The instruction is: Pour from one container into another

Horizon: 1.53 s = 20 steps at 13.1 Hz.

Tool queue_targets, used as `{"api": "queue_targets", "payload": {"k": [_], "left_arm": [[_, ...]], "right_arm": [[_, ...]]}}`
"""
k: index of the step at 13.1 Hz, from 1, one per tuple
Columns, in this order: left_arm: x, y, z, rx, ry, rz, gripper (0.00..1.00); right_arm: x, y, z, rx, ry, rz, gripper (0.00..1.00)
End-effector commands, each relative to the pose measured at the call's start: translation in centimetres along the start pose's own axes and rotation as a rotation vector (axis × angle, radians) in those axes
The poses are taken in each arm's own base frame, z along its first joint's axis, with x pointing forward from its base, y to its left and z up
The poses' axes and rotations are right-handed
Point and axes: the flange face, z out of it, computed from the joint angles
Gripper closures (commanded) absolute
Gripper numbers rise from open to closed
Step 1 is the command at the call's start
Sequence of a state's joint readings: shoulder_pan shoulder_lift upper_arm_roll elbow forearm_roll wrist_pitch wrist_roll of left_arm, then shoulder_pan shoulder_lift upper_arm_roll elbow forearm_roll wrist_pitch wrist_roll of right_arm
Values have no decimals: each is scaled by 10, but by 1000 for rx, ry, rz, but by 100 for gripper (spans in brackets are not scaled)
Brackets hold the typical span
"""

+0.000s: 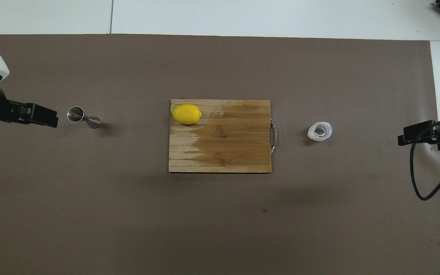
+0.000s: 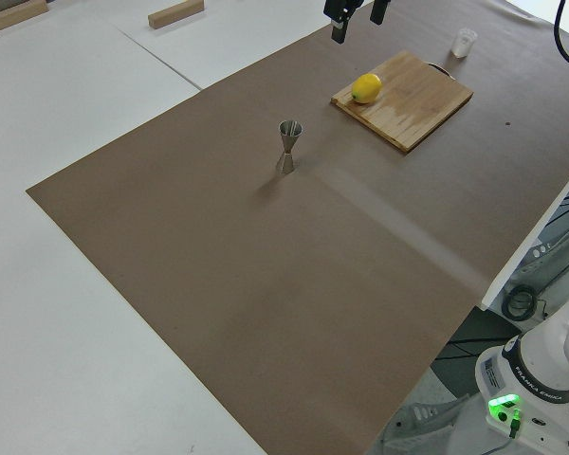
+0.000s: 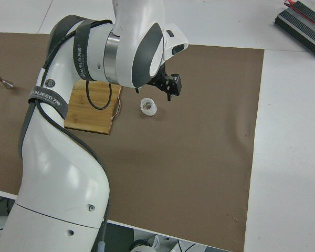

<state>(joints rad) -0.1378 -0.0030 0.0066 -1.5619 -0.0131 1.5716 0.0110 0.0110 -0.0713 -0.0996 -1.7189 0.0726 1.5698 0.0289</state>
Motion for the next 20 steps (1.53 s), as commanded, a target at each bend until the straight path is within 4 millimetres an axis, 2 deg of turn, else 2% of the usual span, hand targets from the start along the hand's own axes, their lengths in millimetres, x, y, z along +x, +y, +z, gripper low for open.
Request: {"api": "queue_targets", "payload": {"k": [1,5,7,9,11,14,17,19,20], "left_arm": [[-7,-3,-3,10,-14,-17,0],[-7,-3,-2,10,-11,-46,0],[-7,-14,0,-16,-23,-74,0],[-2,-24,6,-58,-35,-141,0],[8,-36,25,-95,-72,-239,0],[32,-57,54,-161,-127,-476,0],[63,-98,79,-258,-187,-805,0],[68,-119,92,-329,-227,-991,0],[72,-129,106,-355,-274,-1093,0]], "right_arm": [[-6,-1,-1,22,-7,2,0],[-6,-1,-1,22,-7,2,0],[-6,-1,-1,22,-7,2,0],[-6,-1,-1,22,-7,2,0],[-6,0,-1,23,-7,3,0],[-6,-1,-1,22,-7,2,0],[-6,-1,-1,22,-7,2,0],[-6,-1,-1,22,-7,2,0],[-6,-1,-1,22,-7,2,0]]}}
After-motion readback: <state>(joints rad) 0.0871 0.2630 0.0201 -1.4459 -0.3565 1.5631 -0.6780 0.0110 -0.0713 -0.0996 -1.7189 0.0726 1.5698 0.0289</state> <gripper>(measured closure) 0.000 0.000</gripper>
